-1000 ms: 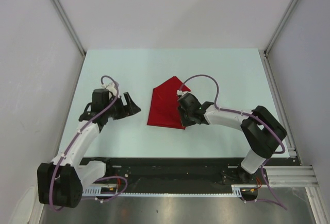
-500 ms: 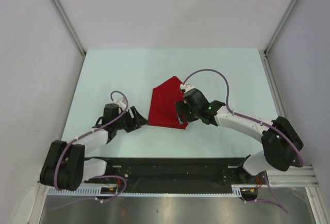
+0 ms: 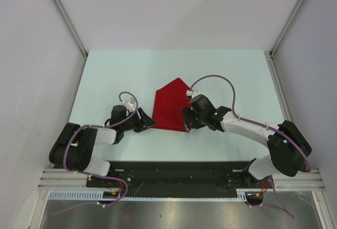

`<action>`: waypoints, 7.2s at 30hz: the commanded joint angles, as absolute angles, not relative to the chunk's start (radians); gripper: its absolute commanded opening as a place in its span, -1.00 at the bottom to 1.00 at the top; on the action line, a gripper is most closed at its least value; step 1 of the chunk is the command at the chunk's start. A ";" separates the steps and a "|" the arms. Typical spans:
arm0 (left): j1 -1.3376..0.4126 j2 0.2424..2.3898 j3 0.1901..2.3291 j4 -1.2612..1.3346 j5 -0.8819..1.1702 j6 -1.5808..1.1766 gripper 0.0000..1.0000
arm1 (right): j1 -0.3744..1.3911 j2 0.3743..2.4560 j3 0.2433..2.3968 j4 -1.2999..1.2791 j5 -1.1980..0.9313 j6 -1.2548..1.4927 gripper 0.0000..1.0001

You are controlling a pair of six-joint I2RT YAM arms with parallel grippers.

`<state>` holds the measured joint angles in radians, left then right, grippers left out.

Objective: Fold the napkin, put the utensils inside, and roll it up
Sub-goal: Roll the napkin with the utensil

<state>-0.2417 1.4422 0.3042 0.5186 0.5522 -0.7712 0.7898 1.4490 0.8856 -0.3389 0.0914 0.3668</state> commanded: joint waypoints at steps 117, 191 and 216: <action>-0.512 0.767 0.245 0.071 0.121 -0.422 0.62 | 0.795 2.209 1.413 -0.522 -0.690 0.078 -1.00; -0.640 1.203 0.402 0.239 -0.144 -0.345 -0.33 | 0.656 2.396 1.500 -0.558 -0.848 0.127 -0.86; -0.614 1.310 0.509 0.049 -0.150 -0.417 -1.00 | 0.634 2.091 1.310 -0.421 -0.724 0.150 0.24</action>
<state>-0.6300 1.3067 0.4881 0.0940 -0.1333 -0.4042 0.6510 2.1395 1.3754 -0.4683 -0.9211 0.1829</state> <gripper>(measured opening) 0.017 0.549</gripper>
